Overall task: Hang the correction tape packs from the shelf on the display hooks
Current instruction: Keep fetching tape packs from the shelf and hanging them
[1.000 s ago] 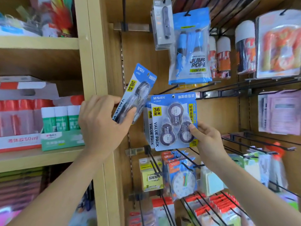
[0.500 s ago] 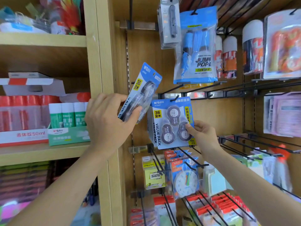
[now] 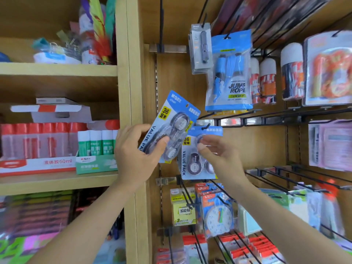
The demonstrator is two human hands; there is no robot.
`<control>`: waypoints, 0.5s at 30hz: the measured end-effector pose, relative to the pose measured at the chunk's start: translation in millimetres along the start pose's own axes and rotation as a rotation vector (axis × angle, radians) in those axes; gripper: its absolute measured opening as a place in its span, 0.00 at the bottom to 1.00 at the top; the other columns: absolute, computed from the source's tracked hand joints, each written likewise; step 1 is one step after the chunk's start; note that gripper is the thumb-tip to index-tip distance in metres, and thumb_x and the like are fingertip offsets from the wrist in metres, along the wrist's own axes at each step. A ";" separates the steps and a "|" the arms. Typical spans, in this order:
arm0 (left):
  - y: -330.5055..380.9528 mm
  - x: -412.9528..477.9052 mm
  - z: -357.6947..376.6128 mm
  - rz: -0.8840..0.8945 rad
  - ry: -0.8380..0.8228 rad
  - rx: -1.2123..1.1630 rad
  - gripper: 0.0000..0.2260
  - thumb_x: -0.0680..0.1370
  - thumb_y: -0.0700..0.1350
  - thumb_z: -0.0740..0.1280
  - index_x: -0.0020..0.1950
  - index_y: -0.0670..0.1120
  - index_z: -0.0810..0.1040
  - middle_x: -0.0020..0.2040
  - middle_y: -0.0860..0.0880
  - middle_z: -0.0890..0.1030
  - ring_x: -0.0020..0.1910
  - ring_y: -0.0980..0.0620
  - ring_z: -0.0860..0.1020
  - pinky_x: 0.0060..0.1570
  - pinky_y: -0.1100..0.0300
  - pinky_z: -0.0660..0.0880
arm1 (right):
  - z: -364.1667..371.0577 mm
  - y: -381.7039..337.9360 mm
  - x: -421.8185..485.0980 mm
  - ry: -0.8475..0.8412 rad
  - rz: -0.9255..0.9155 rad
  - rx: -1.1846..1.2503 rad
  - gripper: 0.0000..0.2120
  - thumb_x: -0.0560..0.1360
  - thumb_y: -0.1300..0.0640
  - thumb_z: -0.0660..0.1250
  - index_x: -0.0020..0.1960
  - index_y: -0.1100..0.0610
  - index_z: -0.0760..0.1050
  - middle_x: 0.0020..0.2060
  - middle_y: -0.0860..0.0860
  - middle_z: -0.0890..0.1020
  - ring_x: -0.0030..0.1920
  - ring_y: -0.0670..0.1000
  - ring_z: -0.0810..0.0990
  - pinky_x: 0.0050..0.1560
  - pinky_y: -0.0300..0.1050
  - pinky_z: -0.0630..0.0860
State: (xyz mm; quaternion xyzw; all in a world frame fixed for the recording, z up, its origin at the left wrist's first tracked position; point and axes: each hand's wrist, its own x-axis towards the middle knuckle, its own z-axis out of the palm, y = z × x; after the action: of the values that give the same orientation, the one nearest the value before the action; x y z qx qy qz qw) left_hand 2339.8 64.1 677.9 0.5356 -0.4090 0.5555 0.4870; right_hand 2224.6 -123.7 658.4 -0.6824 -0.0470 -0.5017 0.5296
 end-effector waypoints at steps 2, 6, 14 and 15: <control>7.3 -10.0 -4.2 -0.110 -0.046 -0.103 0.16 0.73 0.58 0.74 0.51 0.48 0.80 0.44 0.53 0.83 0.45 0.48 0.80 0.43 0.42 0.77 | 8.9 -7.8 3.0 -0.152 0.140 0.132 0.25 0.70 0.47 0.78 0.64 0.52 0.76 0.57 0.48 0.83 0.57 0.45 0.82 0.56 0.41 0.76; 24.7 -19.4 -11.6 -0.215 -0.042 -0.245 0.12 0.72 0.57 0.75 0.50 0.53 0.80 0.43 0.56 0.83 0.43 0.49 0.82 0.42 0.41 0.78 | 15.8 -9.1 3.8 -0.207 0.250 0.344 0.33 0.65 0.49 0.79 0.65 0.57 0.73 0.54 0.53 0.80 0.55 0.48 0.82 0.57 0.48 0.74; 16.5 -6.0 -30.2 0.318 -0.204 0.249 0.17 0.81 0.56 0.62 0.55 0.44 0.82 0.55 0.49 0.83 0.54 0.47 0.79 0.52 0.53 0.70 | -12.9 1.2 1.3 -0.222 0.255 0.544 0.15 0.73 0.59 0.71 0.59 0.59 0.77 0.48 0.61 0.71 0.43 0.52 0.79 0.42 0.44 0.81; 9.6 -4.4 -32.4 0.327 -0.225 0.321 0.18 0.82 0.55 0.61 0.60 0.44 0.81 0.61 0.47 0.81 0.61 0.45 0.78 0.59 0.51 0.69 | -16.3 3.3 2.0 -0.171 0.277 0.516 0.12 0.75 0.59 0.70 0.57 0.60 0.77 0.45 0.62 0.74 0.42 0.53 0.80 0.40 0.45 0.81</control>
State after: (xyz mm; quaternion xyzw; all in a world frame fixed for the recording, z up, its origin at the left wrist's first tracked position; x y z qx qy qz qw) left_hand 2323.8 93.5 671.3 0.5913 -0.4482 0.6217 0.2508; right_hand 2217.2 -138.7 656.6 -0.5649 -0.1237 -0.3369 0.7430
